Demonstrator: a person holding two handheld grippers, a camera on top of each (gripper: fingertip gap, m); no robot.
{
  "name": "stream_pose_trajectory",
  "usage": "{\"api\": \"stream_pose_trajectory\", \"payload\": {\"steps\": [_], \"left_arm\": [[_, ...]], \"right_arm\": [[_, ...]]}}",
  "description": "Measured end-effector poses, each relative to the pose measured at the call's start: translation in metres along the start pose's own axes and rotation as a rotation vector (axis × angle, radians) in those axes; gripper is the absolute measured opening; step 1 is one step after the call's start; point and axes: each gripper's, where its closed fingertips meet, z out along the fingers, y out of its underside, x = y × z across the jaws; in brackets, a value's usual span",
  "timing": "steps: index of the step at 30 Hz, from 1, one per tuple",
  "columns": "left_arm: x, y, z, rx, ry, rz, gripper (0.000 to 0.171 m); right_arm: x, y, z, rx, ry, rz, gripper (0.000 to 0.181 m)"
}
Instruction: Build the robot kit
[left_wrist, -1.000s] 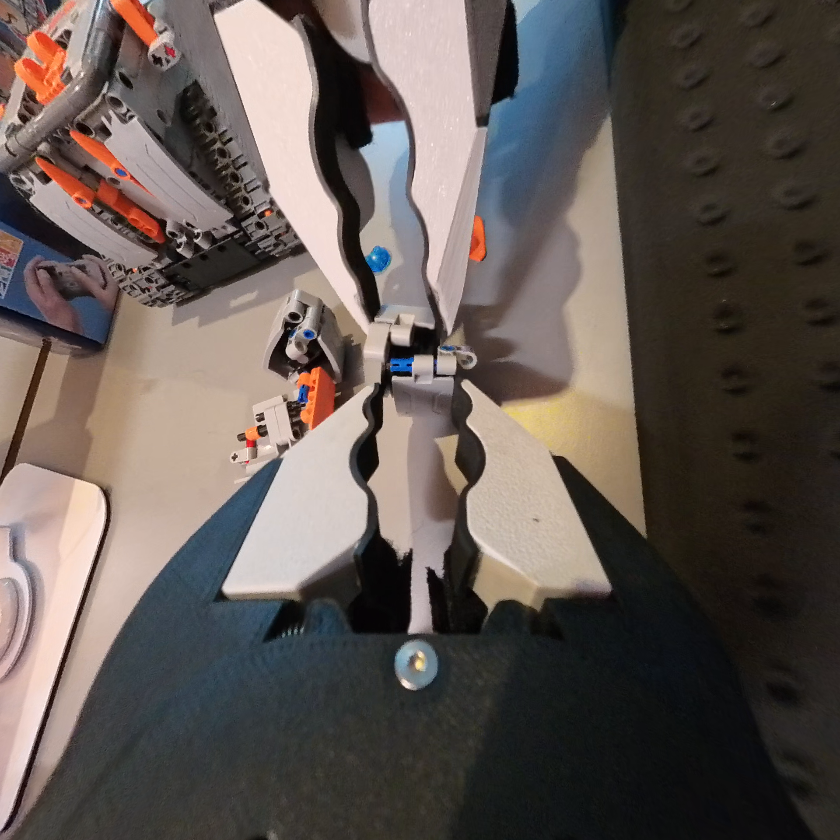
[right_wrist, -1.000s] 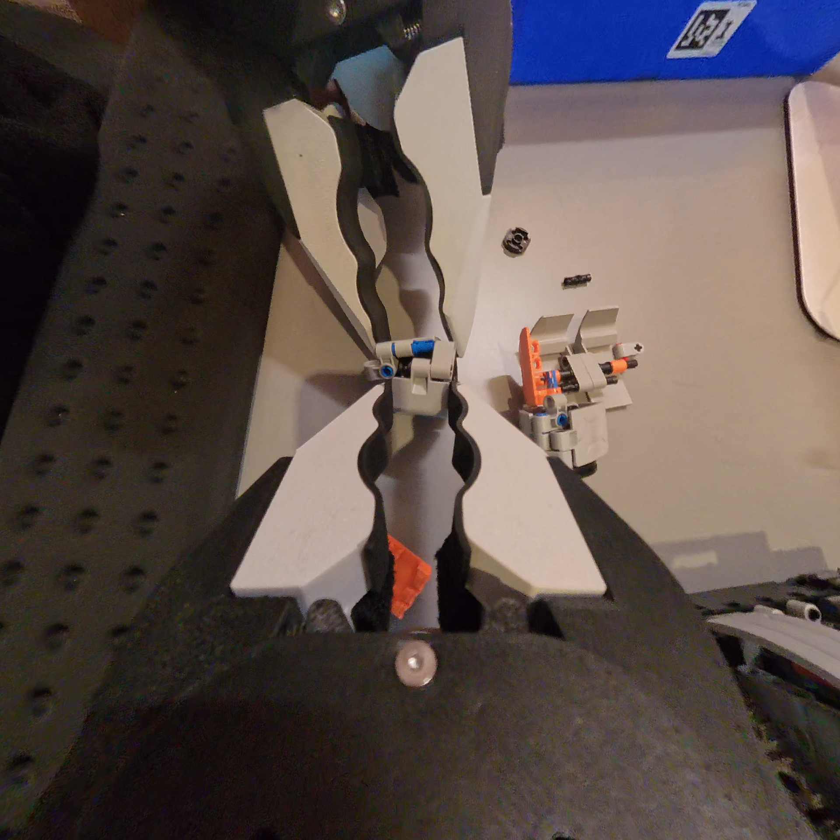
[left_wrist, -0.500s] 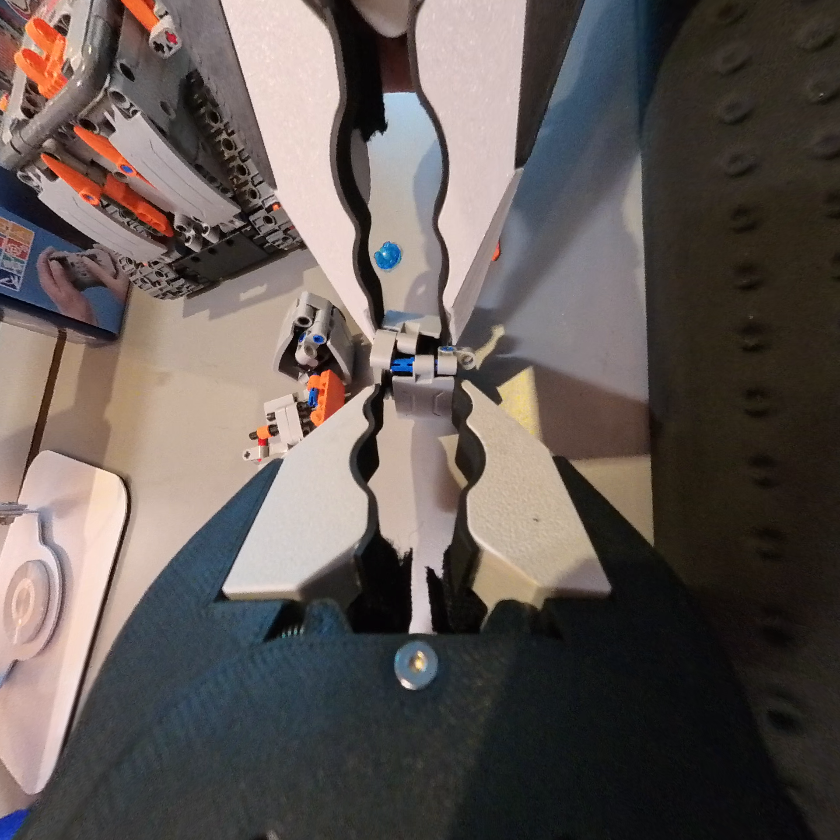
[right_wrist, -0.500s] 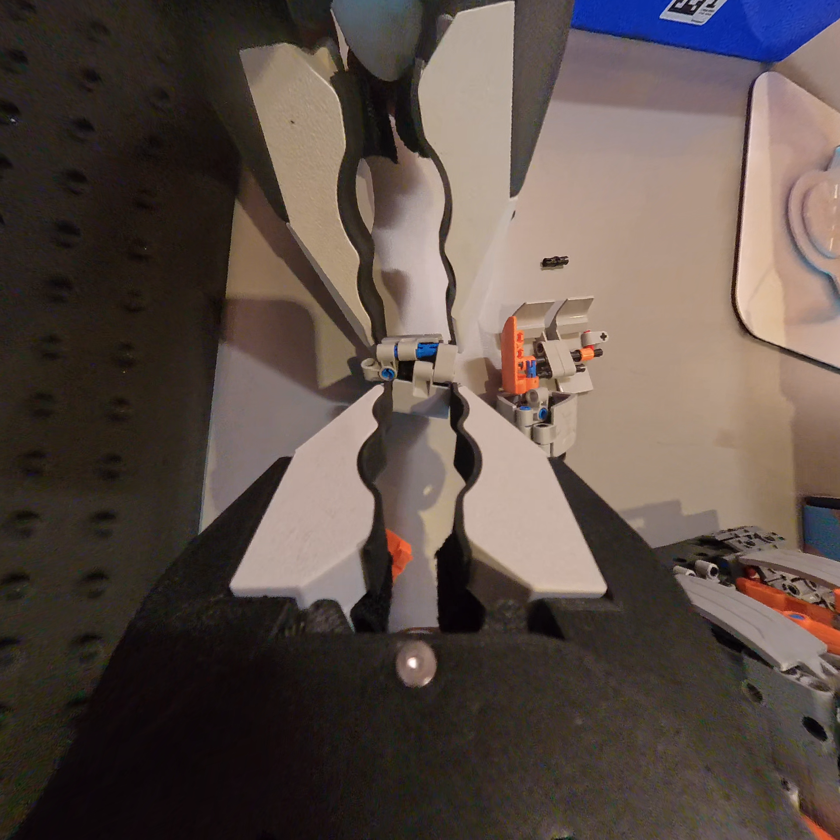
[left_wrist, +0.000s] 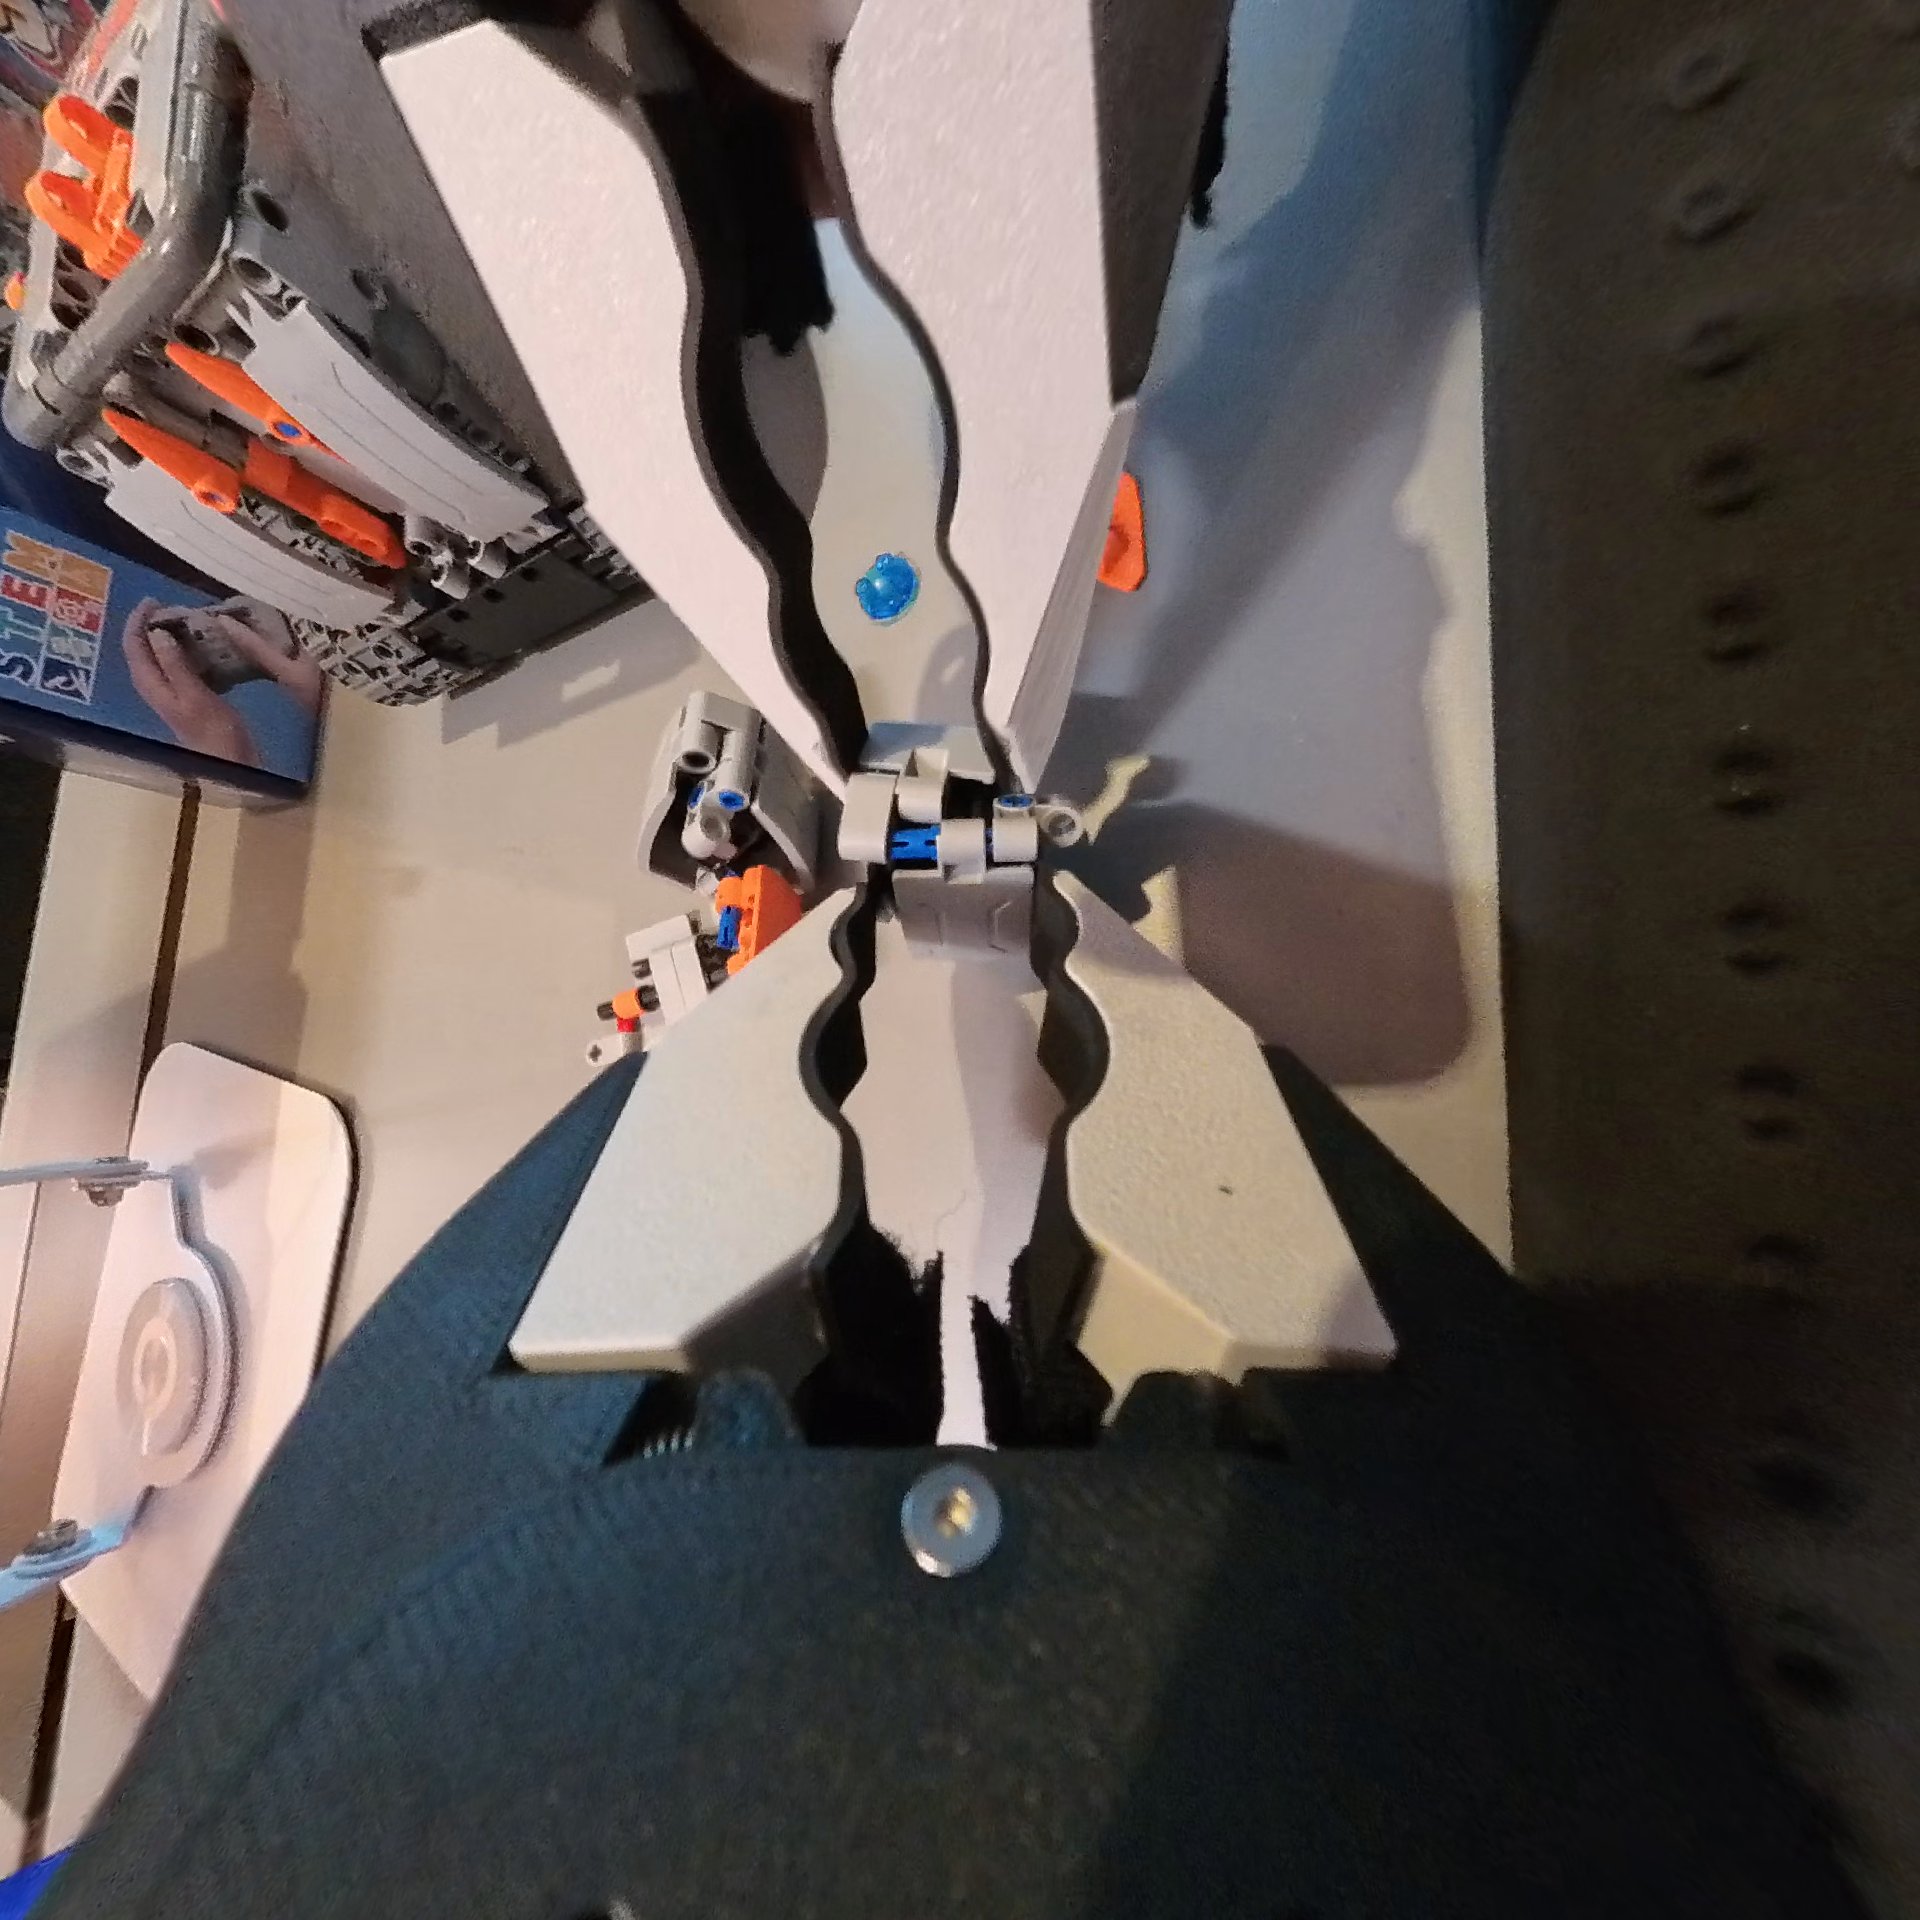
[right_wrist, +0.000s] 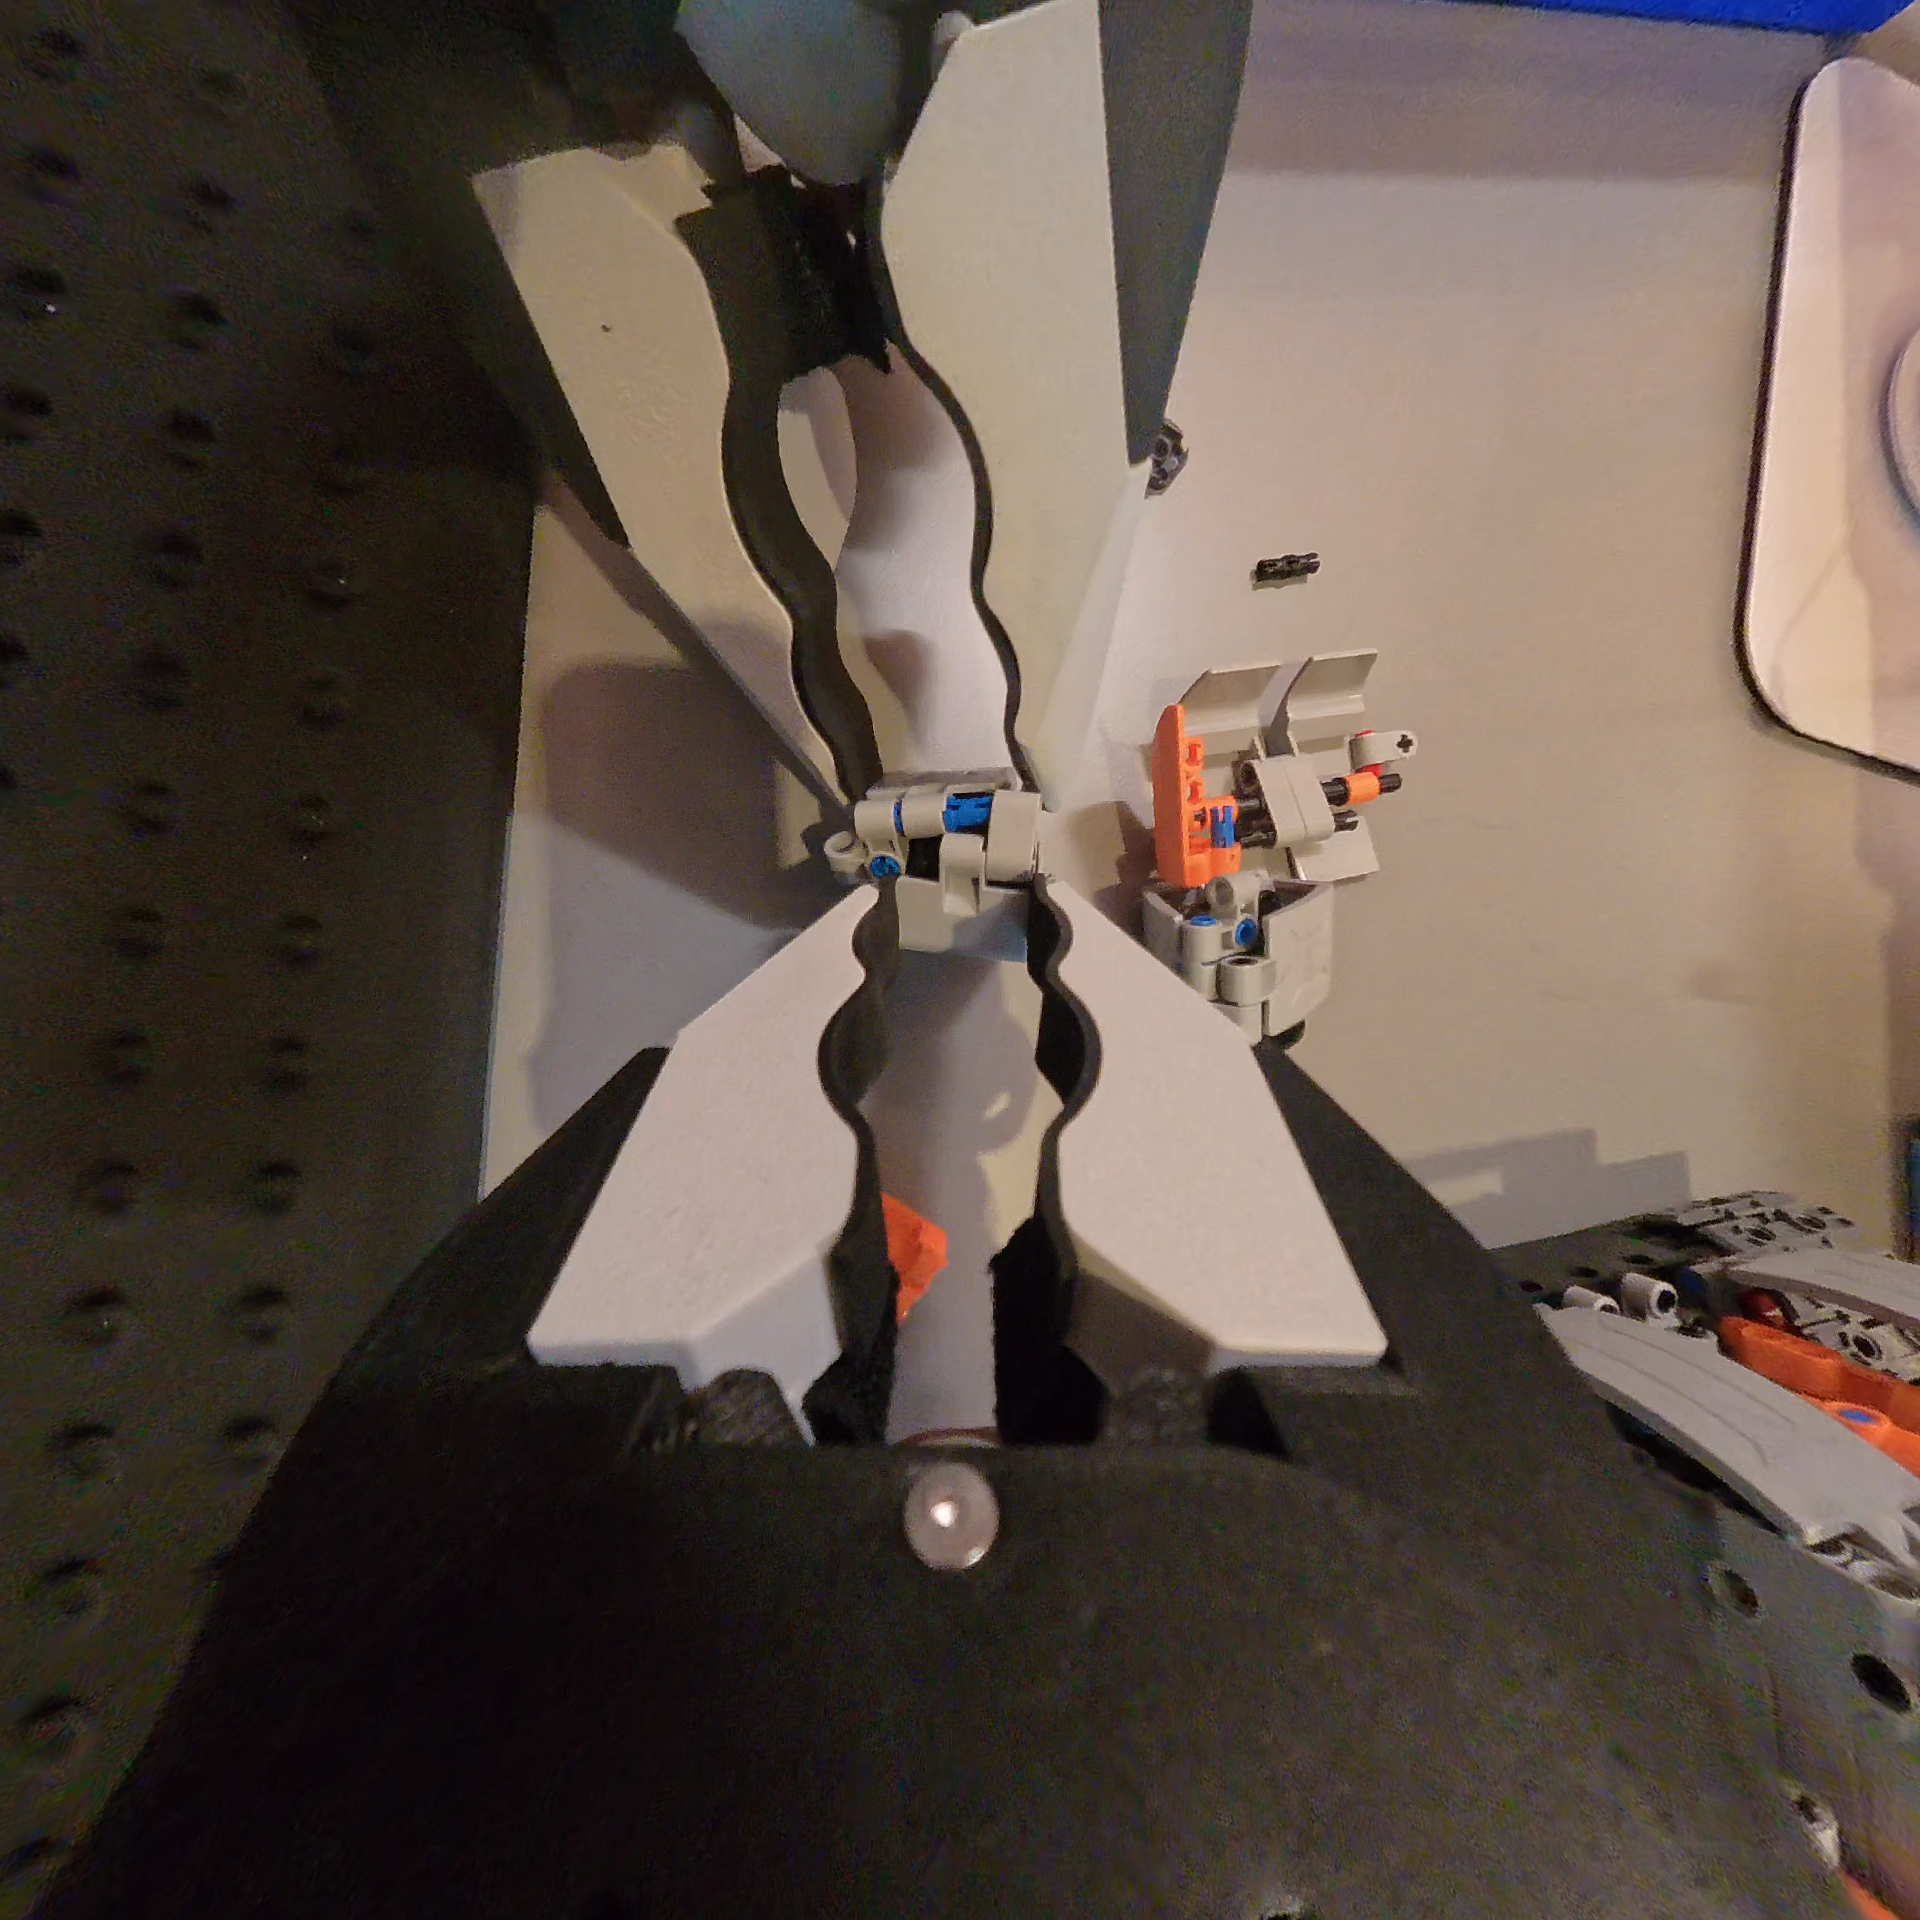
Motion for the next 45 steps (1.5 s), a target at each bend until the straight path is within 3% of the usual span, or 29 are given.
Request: {"api": "stream_pose_trajectory", "payload": {"steps": [16,27,29,32,45], "left_arm": [[0.0,-0.006,0.004,-0.049,-0.014,0.066,0.026],[0.001,-0.009,0.006,-0.067,-0.003,0.08,0.026],[0.016,-0.017,0.007,-0.015,0.085,0.067,0.025],[0.009,-0.016,0.009,-0.023,0.043,0.039,0.027],[0.013,-0.014,0.006,0.059,0.178,-0.124,0.028]], "right_arm": [[0.0,0.009,0.0,-0.021,-0.079,0.019,0.021],[0.001,0.014,0.003,-0.145,0.02,-0.173,0.021],[-0.007,0.019,0.01,-0.165,0.001,-0.225,0.021],[-0.002,0.022,0.01,-0.172,0.041,-0.241,0.022],[-0.011,0.016,0.011,0.022,-0.072,-0.082,0.024]]}}
